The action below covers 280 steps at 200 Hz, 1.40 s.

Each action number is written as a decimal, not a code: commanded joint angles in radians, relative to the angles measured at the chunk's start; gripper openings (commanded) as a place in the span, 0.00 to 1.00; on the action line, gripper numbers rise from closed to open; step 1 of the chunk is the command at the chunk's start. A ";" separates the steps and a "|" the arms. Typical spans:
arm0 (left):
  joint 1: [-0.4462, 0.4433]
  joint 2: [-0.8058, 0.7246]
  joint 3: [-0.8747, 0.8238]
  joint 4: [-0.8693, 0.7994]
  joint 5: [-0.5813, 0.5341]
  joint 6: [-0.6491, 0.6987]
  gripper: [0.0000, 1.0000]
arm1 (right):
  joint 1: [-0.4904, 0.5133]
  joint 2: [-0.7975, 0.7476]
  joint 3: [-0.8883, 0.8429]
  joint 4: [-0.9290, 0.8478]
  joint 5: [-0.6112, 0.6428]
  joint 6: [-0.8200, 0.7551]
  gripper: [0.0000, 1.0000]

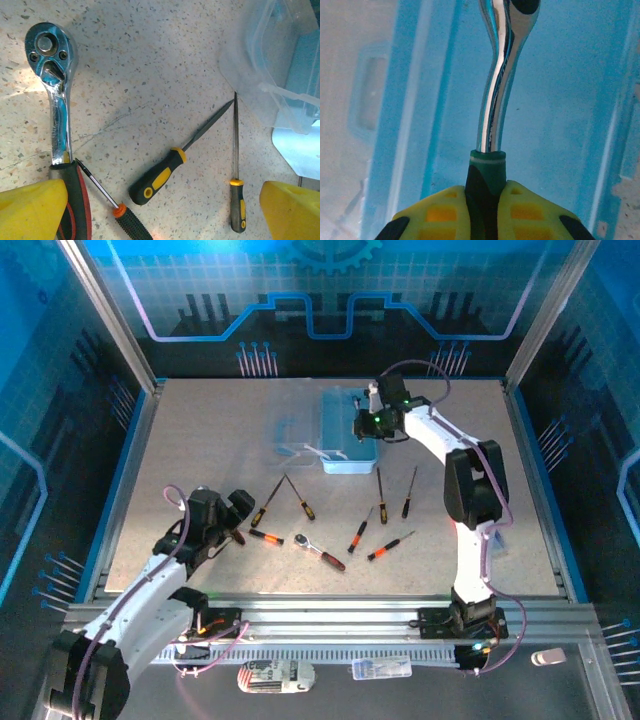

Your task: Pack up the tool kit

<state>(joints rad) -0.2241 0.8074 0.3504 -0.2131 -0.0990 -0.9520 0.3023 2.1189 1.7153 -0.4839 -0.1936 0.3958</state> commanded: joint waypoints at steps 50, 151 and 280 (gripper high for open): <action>0.010 -0.046 -0.010 0.010 0.030 0.002 0.99 | 0.002 0.154 0.163 -0.051 -0.030 0.042 0.02; 0.010 -0.009 -0.013 0.034 0.035 -0.001 0.99 | 0.026 0.252 0.231 -0.097 -0.038 0.047 0.10; 0.010 0.042 0.029 0.038 0.071 0.005 0.99 | 0.034 0.163 0.241 -0.125 -0.043 0.043 0.33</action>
<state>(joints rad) -0.2234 0.8417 0.3508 -0.1967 -0.0544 -0.9516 0.3260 2.3486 1.9263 -0.5827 -0.2062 0.4435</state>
